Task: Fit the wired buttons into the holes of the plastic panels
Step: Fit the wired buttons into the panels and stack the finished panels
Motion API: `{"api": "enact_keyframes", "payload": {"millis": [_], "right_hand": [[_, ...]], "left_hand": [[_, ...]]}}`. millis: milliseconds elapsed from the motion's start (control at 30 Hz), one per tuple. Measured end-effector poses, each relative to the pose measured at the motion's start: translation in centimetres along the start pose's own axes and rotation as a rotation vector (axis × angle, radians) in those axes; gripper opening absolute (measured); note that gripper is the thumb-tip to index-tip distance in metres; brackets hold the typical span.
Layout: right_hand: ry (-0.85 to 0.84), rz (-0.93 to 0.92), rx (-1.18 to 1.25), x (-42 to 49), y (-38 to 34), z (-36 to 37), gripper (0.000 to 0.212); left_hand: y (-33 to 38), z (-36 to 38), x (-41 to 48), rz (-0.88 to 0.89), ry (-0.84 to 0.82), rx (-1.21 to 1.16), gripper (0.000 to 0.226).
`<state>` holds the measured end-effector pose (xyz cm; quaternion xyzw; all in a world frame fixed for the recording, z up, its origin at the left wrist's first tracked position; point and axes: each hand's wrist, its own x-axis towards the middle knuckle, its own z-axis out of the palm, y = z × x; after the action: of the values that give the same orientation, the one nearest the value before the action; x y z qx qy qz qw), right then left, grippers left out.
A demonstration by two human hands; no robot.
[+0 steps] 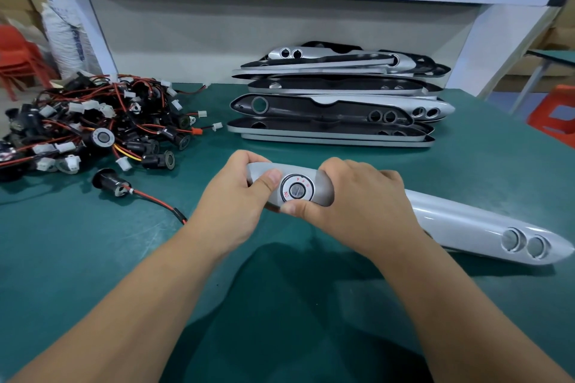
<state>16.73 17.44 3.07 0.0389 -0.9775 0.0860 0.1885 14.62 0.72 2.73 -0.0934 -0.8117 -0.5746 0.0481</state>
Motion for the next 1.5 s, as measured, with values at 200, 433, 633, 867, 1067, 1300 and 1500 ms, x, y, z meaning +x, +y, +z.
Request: {"api": "enact_keyframes", "payload": {"millis": [200, 433, 633, 867, 1067, 1300, 1500], "right_hand": [[-0.032, -0.046, 0.013, 0.1, -0.3, -0.3, 0.066], [-0.165, -0.017, 0.117, 0.8, 0.2, -1.5, 0.057], [-0.308, -0.044, 0.207, 1.2, 1.1, -2.4, 0.063], [-0.172, -0.046, 0.151, 1.5, 1.2, -2.0, 0.057], [-0.127, -0.073, 0.102, 1.4, 0.6, -1.1, 0.058], [-0.068, -0.095, 0.008, 1.3, 0.2, -1.0, 0.061], [-0.147, -0.067, 0.134, 1.3, 0.9, -1.7, 0.058]], "left_hand": [[-0.2, -0.5, 0.2, 0.010, 0.000, -0.009, 0.003], [-0.2, -0.6, 0.3, 0.017, -0.028, -0.130, 0.021], [-0.3, 0.1, 0.4, -0.013, 0.017, -0.316, 0.039], [-1.0, 1.3, 0.1, -0.141, -0.133, -0.475, 0.057], [-1.5, 2.0, 0.2, -0.079, -0.056, -0.356, 0.041], [-1.2, 2.7, 0.3, -0.061, 0.020, -0.357, 0.051], [-1.4, 2.5, 0.6, -0.069, -0.039, -0.448, 0.047]]}}
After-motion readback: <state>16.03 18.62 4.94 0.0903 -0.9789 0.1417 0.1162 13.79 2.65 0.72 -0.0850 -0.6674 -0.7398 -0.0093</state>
